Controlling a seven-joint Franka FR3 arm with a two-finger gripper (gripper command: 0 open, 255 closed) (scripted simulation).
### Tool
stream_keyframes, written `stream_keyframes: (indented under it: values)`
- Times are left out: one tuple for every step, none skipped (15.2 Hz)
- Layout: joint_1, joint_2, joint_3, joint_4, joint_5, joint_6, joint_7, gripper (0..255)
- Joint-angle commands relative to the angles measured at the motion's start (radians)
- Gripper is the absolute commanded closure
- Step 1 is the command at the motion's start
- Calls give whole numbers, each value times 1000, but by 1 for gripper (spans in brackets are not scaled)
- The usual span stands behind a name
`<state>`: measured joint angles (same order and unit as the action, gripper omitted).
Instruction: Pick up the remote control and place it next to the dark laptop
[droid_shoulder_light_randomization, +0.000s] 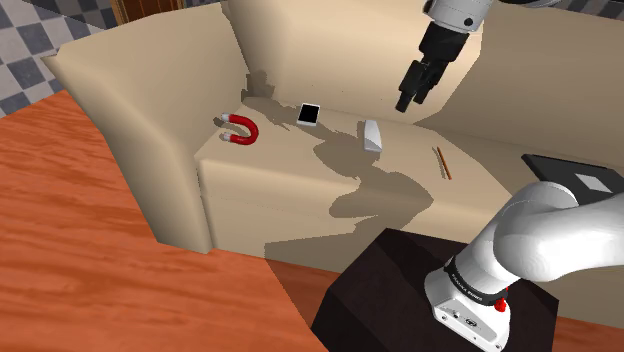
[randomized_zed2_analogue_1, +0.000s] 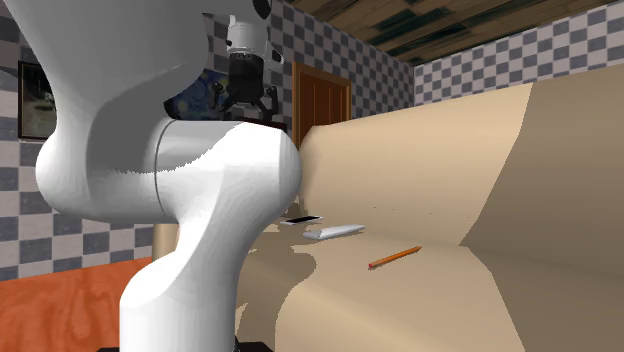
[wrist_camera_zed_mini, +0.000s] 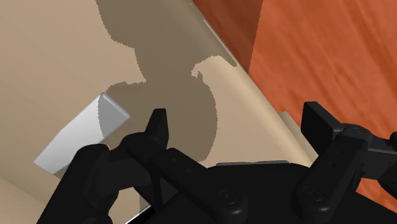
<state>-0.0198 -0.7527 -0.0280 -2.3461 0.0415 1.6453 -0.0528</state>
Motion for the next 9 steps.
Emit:
stream_keyframes:
  values:
    - [0,0,0,0,0,0,0,0]
    - [-11,28,0,-2,-2,29,20,0]
    - [-23,57,1,-3,-5,57,39,0]
    - [-34,86,1,-3,-7,84,59,0]
    - [-45,115,0,-3,-10,111,78,0]
    - [-56,145,0,-1,-13,138,98,0]
    - [-67,175,-1,2,-16,163,117,0]
    - [-79,206,-3,6,-19,188,137,0]
    - [-89,236,-4,11,-22,213,157,0]
